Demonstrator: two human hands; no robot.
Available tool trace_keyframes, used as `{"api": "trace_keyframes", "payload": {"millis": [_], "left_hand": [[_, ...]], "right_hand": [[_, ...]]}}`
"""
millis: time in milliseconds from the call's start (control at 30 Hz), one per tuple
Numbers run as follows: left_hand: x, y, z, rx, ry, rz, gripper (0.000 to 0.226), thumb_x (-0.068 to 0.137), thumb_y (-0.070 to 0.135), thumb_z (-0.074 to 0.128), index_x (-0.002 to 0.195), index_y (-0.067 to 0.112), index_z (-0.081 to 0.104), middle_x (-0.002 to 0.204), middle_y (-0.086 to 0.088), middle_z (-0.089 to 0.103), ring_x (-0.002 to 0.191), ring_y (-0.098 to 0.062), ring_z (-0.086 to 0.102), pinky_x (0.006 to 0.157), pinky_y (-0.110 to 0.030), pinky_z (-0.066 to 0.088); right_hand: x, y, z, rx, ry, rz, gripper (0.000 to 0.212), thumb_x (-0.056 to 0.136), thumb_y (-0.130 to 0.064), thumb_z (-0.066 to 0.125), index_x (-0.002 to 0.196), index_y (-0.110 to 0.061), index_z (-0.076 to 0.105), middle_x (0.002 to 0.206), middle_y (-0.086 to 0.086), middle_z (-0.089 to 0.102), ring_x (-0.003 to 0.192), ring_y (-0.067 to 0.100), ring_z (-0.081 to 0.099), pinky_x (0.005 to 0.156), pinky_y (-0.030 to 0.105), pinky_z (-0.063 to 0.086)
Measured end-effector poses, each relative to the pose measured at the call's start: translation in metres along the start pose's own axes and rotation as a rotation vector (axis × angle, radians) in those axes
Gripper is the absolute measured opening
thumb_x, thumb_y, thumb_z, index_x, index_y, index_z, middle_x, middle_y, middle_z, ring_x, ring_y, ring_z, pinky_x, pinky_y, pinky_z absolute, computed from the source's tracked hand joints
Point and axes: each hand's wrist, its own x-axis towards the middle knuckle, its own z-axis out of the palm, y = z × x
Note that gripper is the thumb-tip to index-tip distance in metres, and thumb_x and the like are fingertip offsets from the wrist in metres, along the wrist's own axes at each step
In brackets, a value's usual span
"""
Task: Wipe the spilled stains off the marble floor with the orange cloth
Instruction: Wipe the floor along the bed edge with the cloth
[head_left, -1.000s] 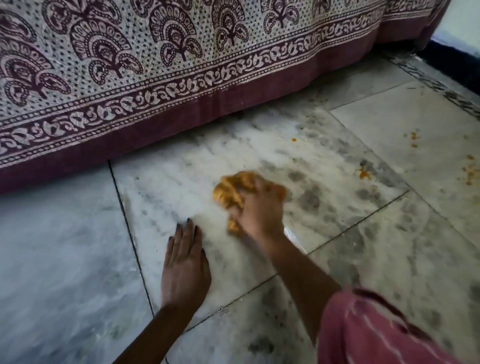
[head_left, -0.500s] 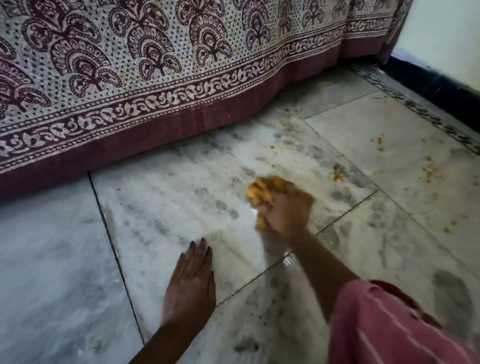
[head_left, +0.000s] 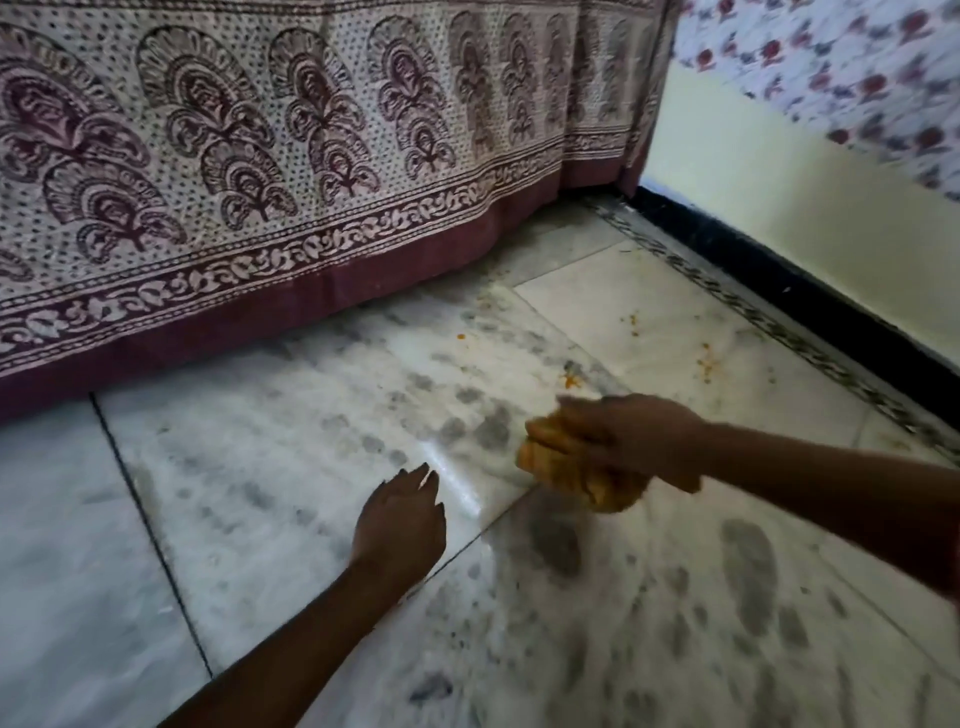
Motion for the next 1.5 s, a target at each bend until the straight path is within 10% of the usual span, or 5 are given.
{"api": "trace_keyframes", "payload": {"millis": [433,767,933,1100,1500], "left_hand": [[0.069,0.034,-0.082,0.554,-0.437,0.152,0.049,0.096,0.046,0.035,0.134,0.017,0.043,0.136,-0.004,0.048,0.123,-0.022,0.047,0.095,-0.034,0.040],[0.086,0.022,-0.010,0.437,-0.344,0.234,0.064,0.096,0.039,0.043,0.147,0.010,0.018,0.157,-0.007,0.007,0.140,-0.026,0.022,0.106,-0.036,0.031],[0.105,0.015,0.029,0.300,-0.176,0.234,0.063,0.060,0.047,0.079,0.104,0.003,0.070,0.115,-0.017,0.065,0.094,-0.035,0.067,0.064,-0.039,0.058],[0.107,0.005,0.030,0.242,-0.266,0.208,0.069,0.094,0.054,0.008,0.121,0.010,0.053,0.122,-0.015,0.061,0.101,-0.033,0.064,0.071,-0.041,0.057],[0.121,0.031,0.008,0.397,-0.431,0.164,0.061,0.068,0.059,0.054,0.098,0.010,0.073,0.109,-0.009,0.068,0.089,-0.022,0.068,0.050,-0.022,0.053]], "right_hand": [[0.066,-0.030,0.088,0.473,0.044,0.308,0.095,0.074,-0.075,0.049,0.148,-0.025,0.016,0.152,0.017,0.018,0.140,0.034,0.015,0.115,0.048,0.011],[0.018,0.033,0.170,0.543,0.397,0.379,0.067,0.066,-0.056,0.051,0.130,-0.040,0.045,0.116,0.008,0.051,0.096,0.032,0.060,0.058,0.037,0.051],[0.122,0.047,0.122,0.503,0.504,0.552,0.055,0.080,-0.047,0.062,0.129,-0.026,0.049,0.121,0.014,0.048,0.106,0.038,0.047,0.080,0.041,0.041],[0.089,-0.006,0.129,0.482,0.455,0.139,0.067,0.063,-0.057,0.064,0.124,-0.034,0.047,0.115,0.003,0.040,0.091,0.024,0.059,0.056,0.028,0.053],[0.156,0.124,0.127,0.512,0.619,0.515,0.049,0.071,-0.045,0.071,0.112,-0.021,0.059,0.103,0.015,0.054,0.088,0.038,0.053,0.071,0.039,0.042]]}}
